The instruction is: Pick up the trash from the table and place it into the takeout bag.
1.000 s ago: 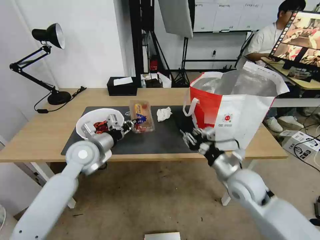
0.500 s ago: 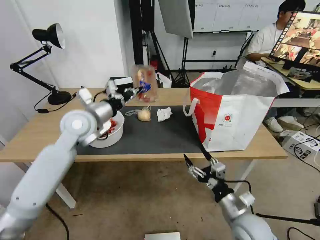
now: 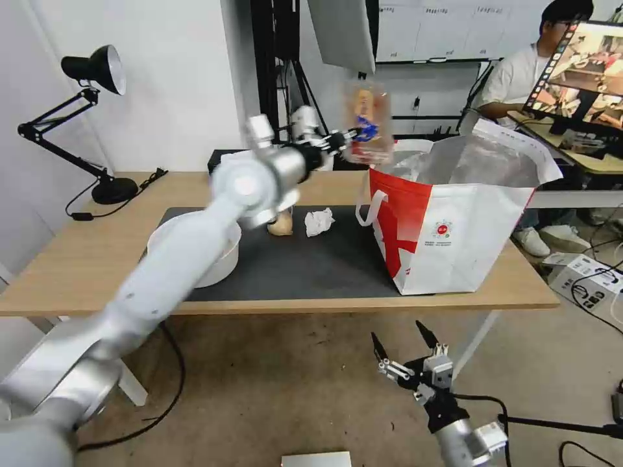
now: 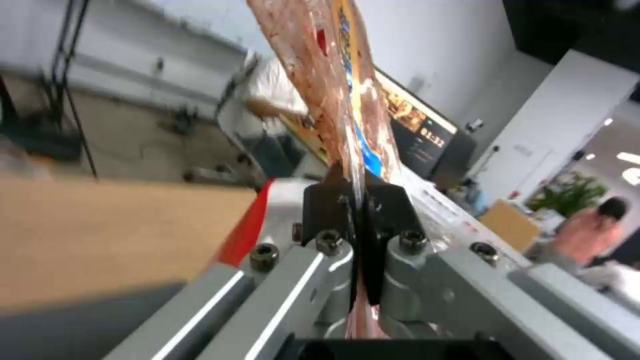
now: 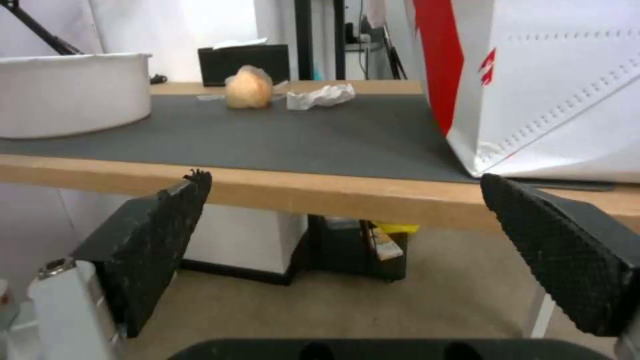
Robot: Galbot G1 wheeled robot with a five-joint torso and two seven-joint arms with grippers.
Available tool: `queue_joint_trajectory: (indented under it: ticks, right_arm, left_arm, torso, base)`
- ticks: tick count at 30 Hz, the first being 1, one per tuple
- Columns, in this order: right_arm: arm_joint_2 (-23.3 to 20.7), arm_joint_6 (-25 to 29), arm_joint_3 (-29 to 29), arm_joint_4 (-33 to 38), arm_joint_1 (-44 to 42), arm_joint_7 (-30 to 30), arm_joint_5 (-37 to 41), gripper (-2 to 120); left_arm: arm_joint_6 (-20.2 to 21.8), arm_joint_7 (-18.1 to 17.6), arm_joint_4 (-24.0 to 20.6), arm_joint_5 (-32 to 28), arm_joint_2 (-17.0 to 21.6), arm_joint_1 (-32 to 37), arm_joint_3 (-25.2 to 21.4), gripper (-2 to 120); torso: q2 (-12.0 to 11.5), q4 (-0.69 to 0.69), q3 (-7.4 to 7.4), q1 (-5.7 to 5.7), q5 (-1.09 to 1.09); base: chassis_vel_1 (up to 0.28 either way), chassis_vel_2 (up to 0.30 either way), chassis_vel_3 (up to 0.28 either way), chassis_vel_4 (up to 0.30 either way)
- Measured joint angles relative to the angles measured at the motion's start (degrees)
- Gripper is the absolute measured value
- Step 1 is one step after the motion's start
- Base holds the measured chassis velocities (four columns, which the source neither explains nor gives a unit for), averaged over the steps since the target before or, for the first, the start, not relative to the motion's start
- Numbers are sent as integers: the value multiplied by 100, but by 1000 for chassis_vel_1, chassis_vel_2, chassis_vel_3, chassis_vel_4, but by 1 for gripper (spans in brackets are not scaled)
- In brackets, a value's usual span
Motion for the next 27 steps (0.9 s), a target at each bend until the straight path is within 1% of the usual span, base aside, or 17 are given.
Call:
queue_joint_trajectory:
  ticks: [1,2,3,5,6,9,10,13,14,17,24,26,27]
  right_arm:
    - [11,1,0,0,1,0,-8,100]
    - [11,1,0,0,1,0,-8,100]
    - [12,0,12,0,7,0,-9,100]
    - [2,-3,40,0,29,6,-1,100]
    - [2,-3,40,0,29,6,-1,100]
    - [-34,-13,64,-31,60,34,19,100]
    - [-34,-13,64,-31,60,34,19,100]
    - [-60,-32,65,-38,101,62,38,100]
    - [-60,-32,65,-38,101,62,38,100]
    - [-99,-52,57,-40,154,88,56,100]
    - [-143,-69,49,-78,200,110,73,100]
    - [-151,-73,43,-94,210,112,78,100]
    - [-161,-80,33,-119,236,117,83,100]
  left_arm:
    - [-86,78,73,324,-74,-51,99,0]
    - [-86,78,73,324,-74,-51,99,0]
    - [-169,175,153,690,-140,-103,228,0]
    - [-308,296,261,1156,-229,-185,458,0]
    - [-308,296,261,1156,-229,-185,458,0]
    - [-404,384,360,1417,-371,-241,737,0]
    - [-404,384,360,1417,-371,-241,737,0]
    - [-451,503,544,1737,-475,-253,934,0]
    - [-451,503,544,1737,-475,-253,934,0]
    - [-476,685,673,1979,-503,-273,1090,0]
    - [-488,875,699,1994,-488,-321,1169,0]
    - [-488,932,690,1957,-478,-325,1170,2]
    - [-490,982,672,1918,-470,-328,1174,7]
  torso:
    - [0,0,0,0,0]
    - [0,0,0,0,0]
    - [0,1,0,0,0]
    - [0,1,0,0,0]
    - [0,1,0,0,0]
    - [0,1,0,0,0]
    - [0,1,0,0,0]
    - [0,0,0,0,-1]
    - [0,0,0,0,-1]
    - [0,2,0,0,-1]
    - [0,1,0,0,-1]
    - [0,2,0,0,-1]
    - [0,1,0,0,-2]
  base:
    - [0,0,0,0]
    - [0,0,0,0]
    - [0,0,0,0]
    - [0,0,0,0]
    - [0,0,0,0]
    - [0,0,0,0]
    - [0,0,0,0]
    - [0,0,0,0]
    - [0,0,0,0]
    - [0,0,0,0]
    - [0,0,0,0]
    - [0,0,0,0]
    - [0,0,0,0]
